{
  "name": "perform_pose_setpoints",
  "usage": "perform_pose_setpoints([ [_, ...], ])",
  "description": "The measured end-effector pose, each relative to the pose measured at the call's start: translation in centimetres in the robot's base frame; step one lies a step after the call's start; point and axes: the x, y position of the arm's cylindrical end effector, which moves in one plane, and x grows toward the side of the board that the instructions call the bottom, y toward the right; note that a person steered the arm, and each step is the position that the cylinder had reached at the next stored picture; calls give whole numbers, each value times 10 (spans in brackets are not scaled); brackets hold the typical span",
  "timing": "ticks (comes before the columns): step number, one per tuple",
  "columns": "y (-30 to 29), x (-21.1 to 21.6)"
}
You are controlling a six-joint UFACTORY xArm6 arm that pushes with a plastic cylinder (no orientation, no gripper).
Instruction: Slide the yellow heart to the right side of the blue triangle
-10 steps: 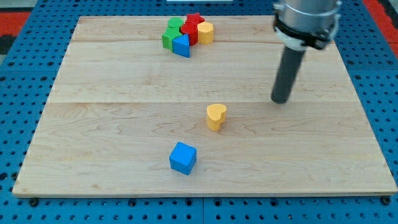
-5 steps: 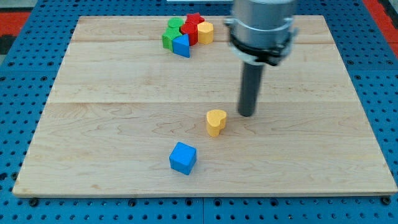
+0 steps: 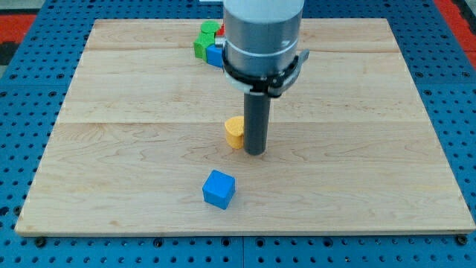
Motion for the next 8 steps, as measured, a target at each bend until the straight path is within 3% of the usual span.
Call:
perform_pose_setpoints([
  [2, -32, -73],
  [3, -29, -82],
  [4, -29, -136],
  [6, -2, -153],
  [7, 2, -180],
  [8, 19, -172],
])
